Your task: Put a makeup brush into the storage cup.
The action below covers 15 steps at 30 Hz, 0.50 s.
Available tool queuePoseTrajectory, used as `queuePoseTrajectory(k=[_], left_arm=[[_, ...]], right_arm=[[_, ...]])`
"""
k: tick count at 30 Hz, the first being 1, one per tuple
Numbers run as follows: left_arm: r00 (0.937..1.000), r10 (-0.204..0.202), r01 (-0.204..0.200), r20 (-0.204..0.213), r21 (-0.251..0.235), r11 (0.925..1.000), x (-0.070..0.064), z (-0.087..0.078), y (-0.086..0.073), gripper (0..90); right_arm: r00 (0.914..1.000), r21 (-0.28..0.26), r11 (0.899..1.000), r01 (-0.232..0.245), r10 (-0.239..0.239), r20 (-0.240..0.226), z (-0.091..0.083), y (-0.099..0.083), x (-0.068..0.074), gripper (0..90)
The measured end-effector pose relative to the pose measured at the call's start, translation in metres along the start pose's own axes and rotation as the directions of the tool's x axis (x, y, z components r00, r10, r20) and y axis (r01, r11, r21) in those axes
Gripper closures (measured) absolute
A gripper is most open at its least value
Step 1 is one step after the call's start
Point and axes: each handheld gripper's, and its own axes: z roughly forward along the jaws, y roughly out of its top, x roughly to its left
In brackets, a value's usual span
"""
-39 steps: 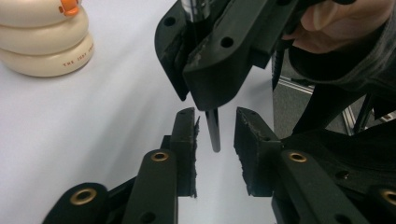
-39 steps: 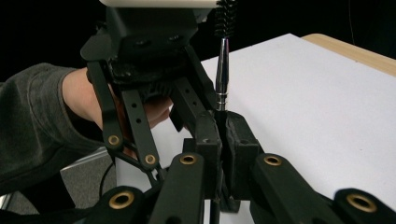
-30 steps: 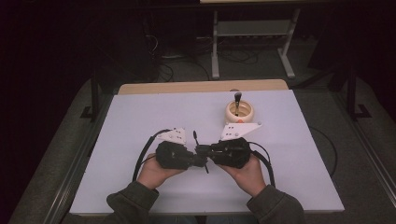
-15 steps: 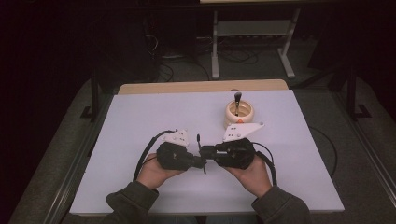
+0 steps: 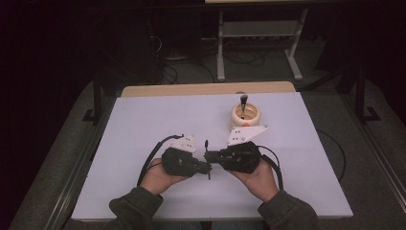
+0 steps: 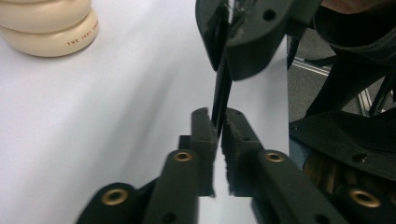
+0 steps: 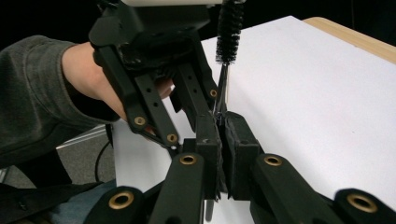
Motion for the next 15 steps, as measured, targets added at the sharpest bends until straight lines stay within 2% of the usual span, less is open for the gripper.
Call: queuePoseTrajectory(k=[4, 6, 15], left_arm=[[0.9999, 0.008, -0.008, -0.011, 0.007, 0.9999, 0.0, -0.001, -0.002, 75.1], [0.9999, -0.011, 0.011, -0.012, -0.002, 0.9999, -0.002, -0.001, -0.003, 73.5], [0.9993, -0.021, 0.021, -0.033, -0.003, 0.9998, 0.001, -0.004, -0.012, 71.0]], right_arm=[[0.9998, 0.004, 1.0, -0.017, 0.017, 0.006, -0.004, -0.003, -0.005, 84.9], [0.9996, 0.009, 1.0, -0.022, 0.022, 0.018, -0.006, -0.005, -0.008, 84.8], [0.9976, 0.025, 0.999, -0.048, 0.046, 0.051, -0.016, -0.012, -0.02, 84.8]])
